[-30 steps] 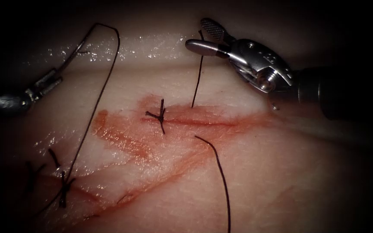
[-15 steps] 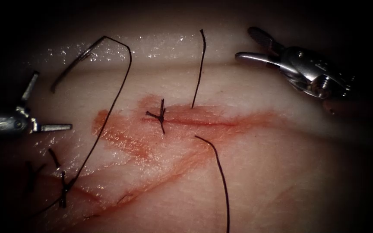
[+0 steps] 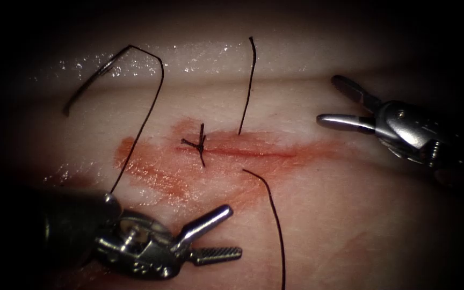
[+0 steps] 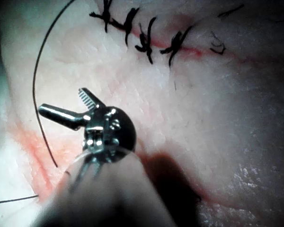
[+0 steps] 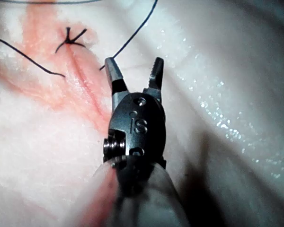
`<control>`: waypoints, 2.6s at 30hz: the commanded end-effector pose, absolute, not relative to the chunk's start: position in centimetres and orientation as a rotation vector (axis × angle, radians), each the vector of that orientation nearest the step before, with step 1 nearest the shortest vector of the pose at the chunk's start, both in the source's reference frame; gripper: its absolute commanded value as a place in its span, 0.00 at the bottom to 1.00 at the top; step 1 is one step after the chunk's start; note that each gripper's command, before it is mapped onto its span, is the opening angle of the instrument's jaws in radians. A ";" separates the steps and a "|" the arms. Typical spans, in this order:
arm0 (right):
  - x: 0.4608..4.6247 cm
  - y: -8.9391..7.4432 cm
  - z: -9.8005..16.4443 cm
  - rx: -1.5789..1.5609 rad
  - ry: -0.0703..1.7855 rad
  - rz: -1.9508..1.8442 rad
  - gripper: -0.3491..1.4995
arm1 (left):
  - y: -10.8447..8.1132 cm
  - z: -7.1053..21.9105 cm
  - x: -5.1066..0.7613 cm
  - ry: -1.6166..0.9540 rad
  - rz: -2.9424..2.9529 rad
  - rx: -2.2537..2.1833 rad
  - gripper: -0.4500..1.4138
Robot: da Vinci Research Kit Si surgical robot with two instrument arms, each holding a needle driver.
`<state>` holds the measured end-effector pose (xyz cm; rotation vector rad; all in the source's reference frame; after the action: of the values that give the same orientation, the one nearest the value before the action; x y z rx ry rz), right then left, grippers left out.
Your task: Wound Closure
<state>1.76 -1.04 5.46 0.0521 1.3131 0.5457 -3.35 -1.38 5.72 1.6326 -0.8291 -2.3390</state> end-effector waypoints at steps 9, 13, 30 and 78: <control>1.72 -1.0 5.5 -0.015 1.278 0.591 0.88 | -1.5 5.5 -3.57 -0.815 -2.295 1.671 0.52; 1.70 -1.0 5.5 -0.013 1.283 0.590 0.87 | -1.4 5.4 -3.62 -0.810 -2.287 1.680 0.50; 1.71 -1.0 5.5 -0.015 1.277 0.591 0.90 | -1.5 5.3 -3.85 -0.805 -2.230 1.687 0.49; 3.08 -1.5 4.7 -0.271 1.140 -0.314 0.87 | -0.8 5.6 -3.30 -0.804 -2.219 1.624 0.00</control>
<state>3.00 -1.50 4.64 -0.2692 1.1396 -0.3123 -3.24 -0.76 5.54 1.6219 -0.8040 -2.2188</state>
